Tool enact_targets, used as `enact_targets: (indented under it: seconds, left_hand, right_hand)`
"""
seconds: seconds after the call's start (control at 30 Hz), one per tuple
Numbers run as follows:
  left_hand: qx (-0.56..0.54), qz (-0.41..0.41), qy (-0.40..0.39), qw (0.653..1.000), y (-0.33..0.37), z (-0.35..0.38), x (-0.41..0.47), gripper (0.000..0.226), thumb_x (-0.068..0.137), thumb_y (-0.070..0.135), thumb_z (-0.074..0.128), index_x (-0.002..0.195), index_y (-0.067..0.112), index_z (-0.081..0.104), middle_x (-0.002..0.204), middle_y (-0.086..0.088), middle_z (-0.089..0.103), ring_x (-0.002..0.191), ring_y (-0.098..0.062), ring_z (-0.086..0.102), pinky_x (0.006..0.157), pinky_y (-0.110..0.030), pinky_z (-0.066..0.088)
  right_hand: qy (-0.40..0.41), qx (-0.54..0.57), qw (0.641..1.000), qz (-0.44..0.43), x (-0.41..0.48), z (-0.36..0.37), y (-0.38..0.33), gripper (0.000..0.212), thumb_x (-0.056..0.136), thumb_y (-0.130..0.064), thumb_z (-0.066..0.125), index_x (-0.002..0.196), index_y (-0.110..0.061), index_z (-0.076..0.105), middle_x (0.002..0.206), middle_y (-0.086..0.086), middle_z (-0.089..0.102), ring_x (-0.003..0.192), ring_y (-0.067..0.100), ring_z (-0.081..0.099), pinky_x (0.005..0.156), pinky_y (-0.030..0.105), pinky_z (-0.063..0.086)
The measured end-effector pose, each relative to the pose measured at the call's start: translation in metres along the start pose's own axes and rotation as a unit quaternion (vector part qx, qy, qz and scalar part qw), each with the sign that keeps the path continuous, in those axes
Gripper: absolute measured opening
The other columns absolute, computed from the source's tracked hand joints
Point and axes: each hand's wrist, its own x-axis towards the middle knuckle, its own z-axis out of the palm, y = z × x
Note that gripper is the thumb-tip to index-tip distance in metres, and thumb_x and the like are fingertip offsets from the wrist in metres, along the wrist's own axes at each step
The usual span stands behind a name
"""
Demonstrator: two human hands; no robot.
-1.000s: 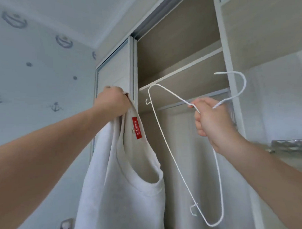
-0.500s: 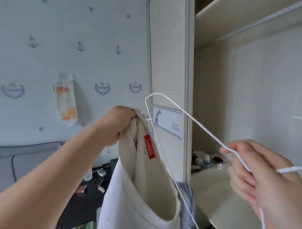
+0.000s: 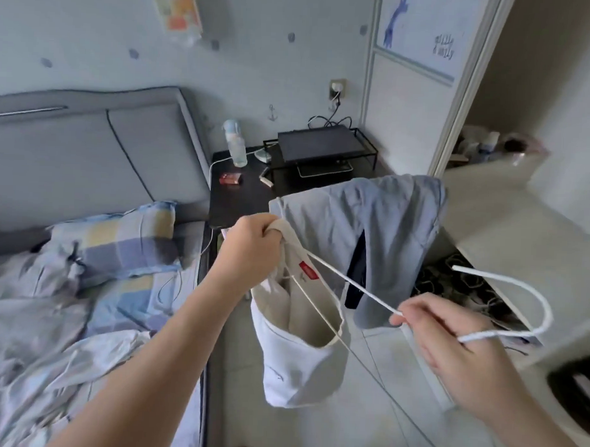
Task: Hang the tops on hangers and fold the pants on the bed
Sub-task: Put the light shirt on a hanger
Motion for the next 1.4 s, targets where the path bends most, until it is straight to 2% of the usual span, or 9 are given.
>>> enact_targets:
  seconds: [0.1,0.3,0.43,0.73,0.87,0.97,1.07,1.2,1.4]
  left_hand:
    - [0.029,0.014,-0.015,0.999,-0.005,0.009,-0.017,0.03,0.09,0.002,0.041,0.081,0.008,0.069,0.069,-0.007,0.066,0.054,-0.006,0.054,0.046,-0.014,0.038]
    - [0.034,0.099,-0.062,0.993,0.011,0.019,-0.046,0.025,0.088,0.001,0.044,0.076,0.005,0.065,0.06,-0.004,0.059,0.052,-0.011,0.048,0.045,-0.018,0.034]
    - [0.005,0.105,-0.117,0.988,0.022,0.02,-0.059,0.03,0.088,0.004,0.048,0.066,0.017,0.063,0.053,0.012,0.055,0.05,-0.004,0.047,0.046,-0.013,0.033]
    - [0.115,0.11,-0.265,0.951,0.019,0.02,-0.079,0.028,0.095,0.027,0.051,0.085,0.014,0.072,0.075,0.007,0.068,0.073,-0.007,0.057,0.062,-0.018,0.046]
    - [0.304,0.271,-0.181,0.895,0.005,0.005,-0.078,0.04,0.088,0.066,0.046,0.11,0.04,0.069,0.107,0.012,0.055,0.104,-0.016,0.046,0.093,-0.036,0.039]
    - [0.285,0.303,-0.167,0.894,-0.005,-0.002,-0.074,0.044,0.095,0.06,0.038,0.106,0.031,0.069,0.099,0.01,0.063,0.093,-0.019,0.059,0.076,-0.038,0.048]
    - [0.24,0.344,-0.131,0.898,-0.013,-0.001,-0.071,0.045,0.097,0.052,0.035,0.097,0.026,0.071,0.088,0.012,0.067,0.075,-0.016,0.064,0.054,-0.035,0.05]
    - [0.179,0.317,-0.11,0.925,-0.023,-0.004,-0.061,0.041,0.096,0.048,0.043,0.1,0.021,0.073,0.093,0.011,0.071,0.083,-0.018,0.067,0.064,-0.041,0.054]
    - [0.15,0.318,-0.132,0.927,-0.029,0.01,-0.078,0.045,0.082,0.063,0.057,0.105,0.028,0.072,0.087,0.02,0.065,0.078,-0.004,0.059,0.062,-0.03,0.049]
  right_hand:
    - [-0.007,-0.061,0.998,-0.007,0.0,0.016,0.001,0.025,0.093,-0.044,0.05,0.088,-0.027,0.069,0.051,-0.002,0.045,0.045,0.01,0.037,0.046,0.026,0.032]
    - [-0.033,-0.074,0.997,0.014,0.012,0.052,0.011,0.022,0.093,-0.032,0.055,0.077,-0.024,0.066,0.056,0.001,0.05,0.048,0.005,0.037,0.047,0.018,0.028]
    - [-0.044,0.016,0.994,0.103,0.02,0.076,0.025,0.029,0.099,-0.029,0.056,0.074,-0.026,0.069,0.052,-0.019,0.052,0.049,0.0,0.046,0.05,0.011,0.032]
    - [-0.053,0.203,0.973,0.094,0.004,0.069,0.017,0.038,0.098,-0.018,0.048,0.064,-0.025,0.064,0.043,-0.003,0.034,0.035,0.009,0.026,0.038,0.016,0.025]
    - [-0.079,0.249,0.959,0.113,0.0,0.043,0.017,0.034,0.102,-0.01,0.048,0.069,-0.007,0.054,0.047,-0.006,0.027,0.038,0.01,0.021,0.039,0.016,0.02]
    - [-0.087,0.237,0.962,0.109,-0.003,0.026,0.018,0.033,0.1,-0.016,0.051,0.079,0.009,0.051,0.049,-0.005,0.027,0.04,0.011,0.021,0.04,0.018,0.02]
    - [-0.095,0.186,0.975,0.081,-0.001,0.015,0.017,0.028,0.094,-0.027,0.06,0.079,-0.005,0.067,0.048,-0.001,0.032,0.039,0.014,0.026,0.039,0.024,0.023]
    - [-0.056,0.074,0.994,0.059,-0.003,-0.007,0.026,0.02,0.091,-0.037,0.063,0.085,-0.02,0.071,0.053,-0.001,0.047,0.042,0.012,0.039,0.042,0.024,0.038]
    - [-0.018,-0.012,0.999,0.042,-0.024,-0.016,0.042,0.027,0.104,-0.015,0.051,0.083,-0.021,0.068,0.054,-0.01,0.037,0.049,0.005,0.029,0.05,0.016,0.026]
